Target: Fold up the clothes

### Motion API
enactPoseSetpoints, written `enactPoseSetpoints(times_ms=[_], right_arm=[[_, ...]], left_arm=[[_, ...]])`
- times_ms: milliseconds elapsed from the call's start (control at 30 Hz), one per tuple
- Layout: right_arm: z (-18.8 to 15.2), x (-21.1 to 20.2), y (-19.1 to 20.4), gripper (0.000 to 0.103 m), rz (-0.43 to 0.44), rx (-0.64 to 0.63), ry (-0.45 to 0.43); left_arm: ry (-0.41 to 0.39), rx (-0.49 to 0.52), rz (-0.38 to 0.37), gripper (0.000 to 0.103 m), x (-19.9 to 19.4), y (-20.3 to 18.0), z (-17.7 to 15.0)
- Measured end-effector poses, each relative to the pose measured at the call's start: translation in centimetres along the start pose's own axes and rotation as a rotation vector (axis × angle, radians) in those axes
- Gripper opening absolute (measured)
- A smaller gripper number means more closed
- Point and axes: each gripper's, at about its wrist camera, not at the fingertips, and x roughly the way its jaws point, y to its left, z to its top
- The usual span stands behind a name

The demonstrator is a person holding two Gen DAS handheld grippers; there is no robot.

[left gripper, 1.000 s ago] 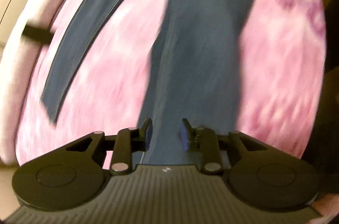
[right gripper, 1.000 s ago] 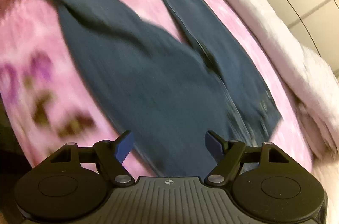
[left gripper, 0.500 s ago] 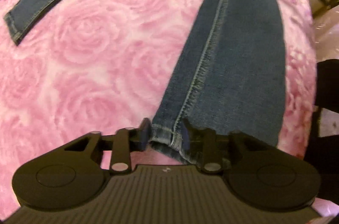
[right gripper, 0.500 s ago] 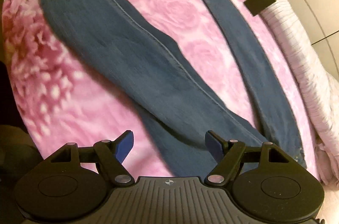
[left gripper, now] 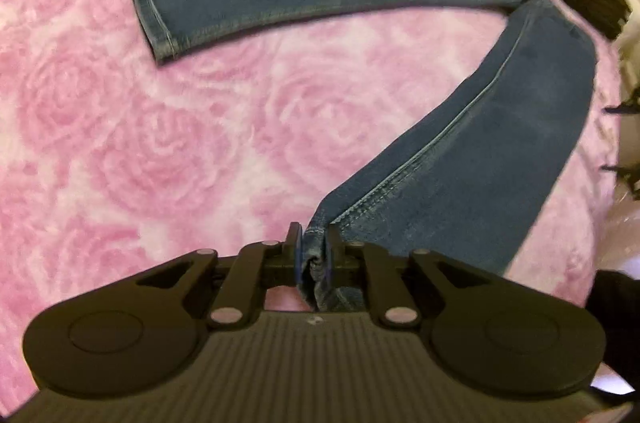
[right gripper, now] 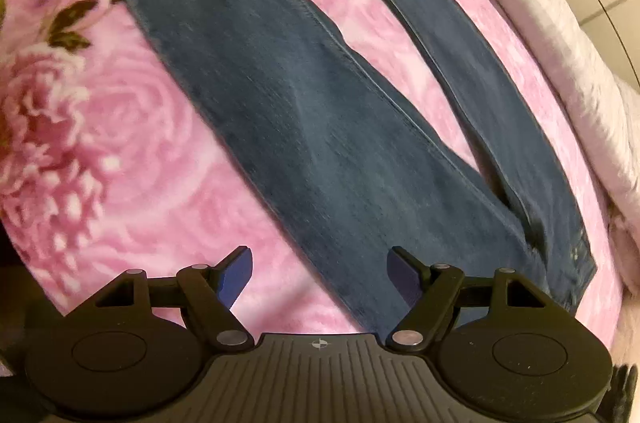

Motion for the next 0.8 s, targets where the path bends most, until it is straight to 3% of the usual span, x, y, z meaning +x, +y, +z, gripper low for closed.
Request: enactPoseSetpoints(times_ms=[133, 267, 400, 533, 633, 667, 700, 800], right_arm=[[-0.3, 0.2, 0.7, 0.075, 0.003, 0.004, 0.008], [0.2, 0.3, 1.9, 0.075, 0.028, -0.008, -0.009], [1.1, 0.7, 2.8, 0.075, 0.051, -0.003, -0.025], [2.1, 1.1, 3.4, 0.075, 0.059, -0.024, -0.048], [2.6, 1.6, 3.3, 0.075, 0.047, -0.043, -0.046], [2.7, 1.8, 3.3, 0.075, 0.042, -0.046, -0.041], [2.7, 2.0, 3.1, 0.075, 0.036, -0.048, -0.036], [2.5, 1.9, 2.6, 0.075, 0.017, -0.045, -0.023]], left_arm=[[0.021, 0.013, 0.072, 0.031, 0.9, 0.7, -0.6], [0.016, -0.007, 0.124, 0.031, -1.1, 1.3, -2.1], [0.025, -0.083, 0.027, 0.032, -3.8, 0.0, -5.2], [0.076, -0.197, -0.074, 0.037, -2.8, -2.4, -8.7], [0.082, -0.259, -0.122, 0.028, -1.2, -3.7, -10.1], [0.079, -0.268, -0.123, 0.021, -0.8, -4.0, -10.3], [0.078, -0.258, -0.102, 0.008, -0.6, -4.3, -10.4], [0.074, -0.256, -0.082, 0.006, -1.0, -4.5, -10.9]])
